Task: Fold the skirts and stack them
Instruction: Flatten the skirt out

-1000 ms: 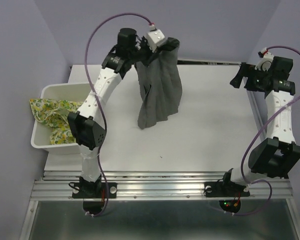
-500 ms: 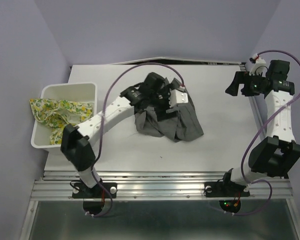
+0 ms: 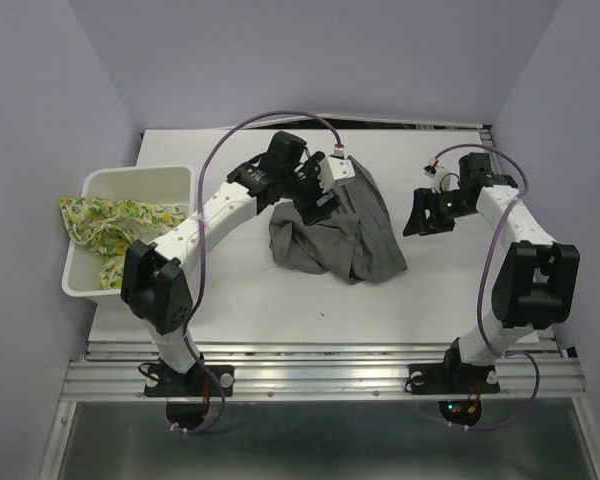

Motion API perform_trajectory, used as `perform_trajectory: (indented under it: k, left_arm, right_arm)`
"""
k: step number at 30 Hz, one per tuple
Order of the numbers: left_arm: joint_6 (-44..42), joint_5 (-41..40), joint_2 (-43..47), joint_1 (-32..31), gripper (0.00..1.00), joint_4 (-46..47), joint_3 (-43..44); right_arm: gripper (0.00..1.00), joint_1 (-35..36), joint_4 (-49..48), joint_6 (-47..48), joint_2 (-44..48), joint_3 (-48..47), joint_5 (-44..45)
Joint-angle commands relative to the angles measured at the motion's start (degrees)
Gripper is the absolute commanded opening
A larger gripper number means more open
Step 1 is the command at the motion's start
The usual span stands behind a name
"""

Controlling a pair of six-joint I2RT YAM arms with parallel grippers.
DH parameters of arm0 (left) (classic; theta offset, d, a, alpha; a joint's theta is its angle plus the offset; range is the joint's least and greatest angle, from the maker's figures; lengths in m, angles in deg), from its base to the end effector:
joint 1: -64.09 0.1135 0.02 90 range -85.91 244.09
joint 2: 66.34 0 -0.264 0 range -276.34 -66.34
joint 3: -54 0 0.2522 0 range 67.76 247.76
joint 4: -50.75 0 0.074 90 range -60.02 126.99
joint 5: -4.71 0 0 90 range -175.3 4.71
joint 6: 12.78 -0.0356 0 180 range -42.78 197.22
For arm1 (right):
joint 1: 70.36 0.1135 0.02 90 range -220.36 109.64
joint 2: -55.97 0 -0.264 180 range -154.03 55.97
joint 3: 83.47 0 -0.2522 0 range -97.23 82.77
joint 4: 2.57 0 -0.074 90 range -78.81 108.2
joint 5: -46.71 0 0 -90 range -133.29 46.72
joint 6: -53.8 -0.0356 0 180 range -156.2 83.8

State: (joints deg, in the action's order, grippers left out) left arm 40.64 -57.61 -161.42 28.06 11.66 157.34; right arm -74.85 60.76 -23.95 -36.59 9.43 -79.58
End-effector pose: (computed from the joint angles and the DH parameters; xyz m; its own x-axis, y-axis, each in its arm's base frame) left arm 0.3005 -0.2390 0.3586 0.1698 0.5290 -0.8314 0.9243 0.2070 0.3206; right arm 0.3207 -0.0040 0.2575 -0.8763 -0.1027 -0.4706 -0.3441 0.8171 0.4625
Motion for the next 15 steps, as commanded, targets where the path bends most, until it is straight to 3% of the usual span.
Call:
perform_trajectory:
  k: [1,4,7,12,15]
  left_arm:
    - [-2.0,0.62,-7.28,-1.23,0.85,-0.24,8.31]
    - [-5.86,-1.13,-15.8,-1.76,0.85,-2.45,16.05]
    - [-6.93,-2.63,-18.72,-2.2,0.86,-1.14,16.68]
    - [-3.33,0.78,-18.12,-1.76,0.83,3.96,15.54]
    - [-4.29,1.41,-17.68,-2.81,0.83,3.79,15.8]
  right_arm:
    - [0.64,-1.31,-4.03,-4.07,-3.85,0.04,4.83]
    - [0.64,-1.31,-4.99,-5.13,-5.53,1.18,3.52]
    - [0.61,-1.31,-6.31,-5.48,-6.5,1.36,2.81]
    - [0.52,-0.61,-6.41,-4.87,-5.45,0.3,-2.81]
    - [0.55,0.1,-6.58,-1.89,-3.08,2.32,-3.25]
